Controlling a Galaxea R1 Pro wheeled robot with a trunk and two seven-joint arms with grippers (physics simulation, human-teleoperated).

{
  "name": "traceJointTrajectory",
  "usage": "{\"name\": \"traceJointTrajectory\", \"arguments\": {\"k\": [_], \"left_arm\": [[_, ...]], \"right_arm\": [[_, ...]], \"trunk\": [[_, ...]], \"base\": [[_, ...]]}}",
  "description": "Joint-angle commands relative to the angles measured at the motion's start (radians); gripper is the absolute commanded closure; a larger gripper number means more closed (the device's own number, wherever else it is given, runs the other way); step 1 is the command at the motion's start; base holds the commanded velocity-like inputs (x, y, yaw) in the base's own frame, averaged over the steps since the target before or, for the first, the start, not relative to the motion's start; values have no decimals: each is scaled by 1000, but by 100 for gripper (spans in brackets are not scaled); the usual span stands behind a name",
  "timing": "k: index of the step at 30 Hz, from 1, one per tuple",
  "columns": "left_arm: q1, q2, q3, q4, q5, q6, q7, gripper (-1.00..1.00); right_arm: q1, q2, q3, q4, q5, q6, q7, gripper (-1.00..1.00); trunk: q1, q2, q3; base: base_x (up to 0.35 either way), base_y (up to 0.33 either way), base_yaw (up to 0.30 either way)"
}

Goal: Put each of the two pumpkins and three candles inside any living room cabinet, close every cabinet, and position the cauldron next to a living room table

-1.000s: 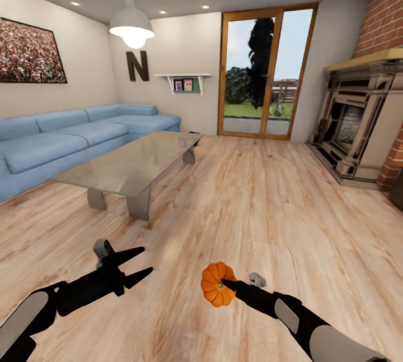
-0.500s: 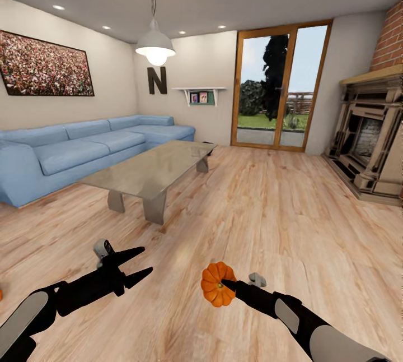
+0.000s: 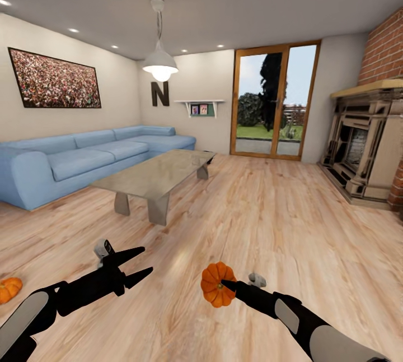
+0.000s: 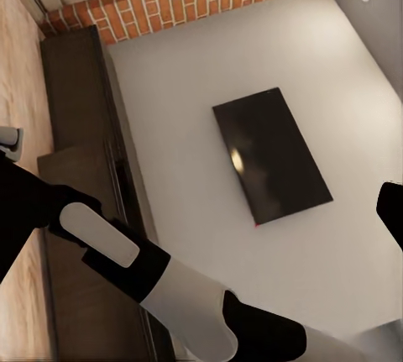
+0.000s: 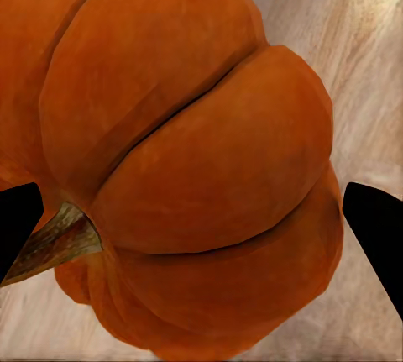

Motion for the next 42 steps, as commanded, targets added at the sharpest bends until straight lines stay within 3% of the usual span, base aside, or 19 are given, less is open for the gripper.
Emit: {"name": "traceJointTrajectory", "arguments": {"k": [1, 3, 28, 42], "left_arm": [[-1, 1, -1, 1, -6, 0, -8, -100], [-1, 1, 0, 2, -6, 0, -8, -100], [-1, 1, 3, 3, 1, -1, -16, -100], [-1, 0, 3, 5, 1, -1, -18, -100]], "right_arm": [[-1, -1, 1, -1, -12, 7, 0, 100], [-1, 0, 1, -1, -12, 7, 1, 100], [0, 0, 1, -1, -12, 7, 0, 100], [0, 4, 1, -1, -11, 7, 0, 100]], "trunk": [[-1, 0, 3], [-2, 0, 11], [-2, 0, 11], [-2, 0, 11]], "base": [[-319, 0, 5], [-312, 0, 73], [-289, -35, 235], [-69, -8, 227]]}}
